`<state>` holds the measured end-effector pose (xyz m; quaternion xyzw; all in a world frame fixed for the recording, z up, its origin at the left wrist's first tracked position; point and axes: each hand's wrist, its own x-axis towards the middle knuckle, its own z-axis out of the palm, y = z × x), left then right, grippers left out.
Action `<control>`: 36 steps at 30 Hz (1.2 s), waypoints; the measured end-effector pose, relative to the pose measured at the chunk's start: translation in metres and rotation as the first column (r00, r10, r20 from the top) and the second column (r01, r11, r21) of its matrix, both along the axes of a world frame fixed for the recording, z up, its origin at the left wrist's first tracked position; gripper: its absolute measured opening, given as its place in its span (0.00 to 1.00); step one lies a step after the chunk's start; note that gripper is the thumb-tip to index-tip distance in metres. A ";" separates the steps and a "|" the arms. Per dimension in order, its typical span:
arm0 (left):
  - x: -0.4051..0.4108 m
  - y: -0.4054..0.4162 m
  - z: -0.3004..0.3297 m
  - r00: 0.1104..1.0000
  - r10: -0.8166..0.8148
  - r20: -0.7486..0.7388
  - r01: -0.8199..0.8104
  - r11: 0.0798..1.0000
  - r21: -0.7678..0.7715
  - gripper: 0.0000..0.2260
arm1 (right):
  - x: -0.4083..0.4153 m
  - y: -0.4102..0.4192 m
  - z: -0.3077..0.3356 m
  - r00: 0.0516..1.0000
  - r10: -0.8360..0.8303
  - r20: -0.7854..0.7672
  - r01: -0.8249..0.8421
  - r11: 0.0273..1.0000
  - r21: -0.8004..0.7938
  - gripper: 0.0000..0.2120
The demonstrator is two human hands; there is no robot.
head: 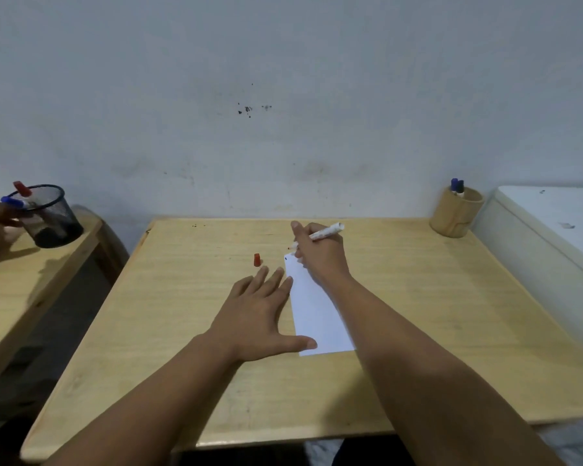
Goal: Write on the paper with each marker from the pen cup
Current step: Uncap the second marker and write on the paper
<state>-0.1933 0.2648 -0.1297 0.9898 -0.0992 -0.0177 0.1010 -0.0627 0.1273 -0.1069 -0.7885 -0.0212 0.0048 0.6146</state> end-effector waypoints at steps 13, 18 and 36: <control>0.000 0.000 -0.005 1.000 0.024 0.009 -0.023 0.998 -0.054 0.53 | 0.004 -0.002 -0.023 0.999 -0.001 -0.053 0.005 0.997 0.071 0.11; 0.000 0.000 -0.003 1.000 0.026 0.011 -0.025 0.998 -0.054 0.54 | 0.002 0.000 -0.022 1.000 0.002 -0.030 -0.001 0.999 0.048 0.13; -0.001 -0.002 0.001 0.999 0.035 -0.022 -0.035 0.999 -0.006 0.61 | 0.001 0.003 -0.023 1.000 0.010 -0.022 -0.009 0.999 0.034 0.13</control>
